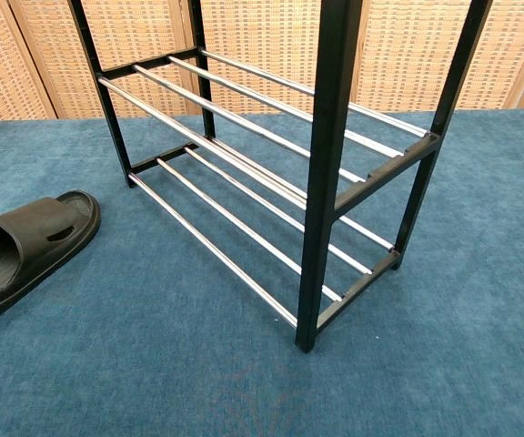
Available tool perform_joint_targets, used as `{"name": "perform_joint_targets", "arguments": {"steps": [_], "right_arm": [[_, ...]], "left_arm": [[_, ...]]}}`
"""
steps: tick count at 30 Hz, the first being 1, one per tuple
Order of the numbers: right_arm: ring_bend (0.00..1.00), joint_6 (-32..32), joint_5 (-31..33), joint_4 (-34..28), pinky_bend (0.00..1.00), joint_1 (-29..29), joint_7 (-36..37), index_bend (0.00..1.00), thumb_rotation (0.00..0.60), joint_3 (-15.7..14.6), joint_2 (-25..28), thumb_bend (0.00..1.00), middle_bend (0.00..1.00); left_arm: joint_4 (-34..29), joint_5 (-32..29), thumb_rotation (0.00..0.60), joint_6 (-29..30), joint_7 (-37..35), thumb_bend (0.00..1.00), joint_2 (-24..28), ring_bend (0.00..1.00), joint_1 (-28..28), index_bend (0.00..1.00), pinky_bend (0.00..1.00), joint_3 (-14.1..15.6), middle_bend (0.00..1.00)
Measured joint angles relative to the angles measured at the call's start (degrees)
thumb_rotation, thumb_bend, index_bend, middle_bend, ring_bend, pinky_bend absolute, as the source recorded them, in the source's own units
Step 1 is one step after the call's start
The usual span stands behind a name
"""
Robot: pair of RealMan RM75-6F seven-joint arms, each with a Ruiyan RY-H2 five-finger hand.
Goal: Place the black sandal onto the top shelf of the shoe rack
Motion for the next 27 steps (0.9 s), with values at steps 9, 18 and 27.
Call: {"name": "perform_joint_targets", "arguments": {"steps": [9,18,27], "right_arm": [[0.0,-0.43,0.39,-0.33,0.0,-0.01,0.62,0.0,0.6,-0.02,0.36,0.0,0.0],[0.0,-0.36,-0.04,-0.72,0.0,-0.1,0.34,0.0,0.6,-0.23,0.54,0.0,0.0],[0.0,-1.53,1.18,-0.88,0.0,0.32,-1.24,0.0,0.6,0.0,0.04,0.0,0.0]], "left_arm": [[-0.2,-0.63,0.6,-0.16,-1.48,0.59,-0.07,0.0,-0.04,0.0,0.0,-0.25,0.0],[2.18,-6.18,0.6,-13.93,-15.72,1.0,1.1,0.0,-6.44,0.0,0.0,-2.36,0.0],[12.8,-11.2,0.6,-33.19,-41.52,1.0,-1.12,0.0,-16.79,0.0,0.0,-5.64,0.0]]}}
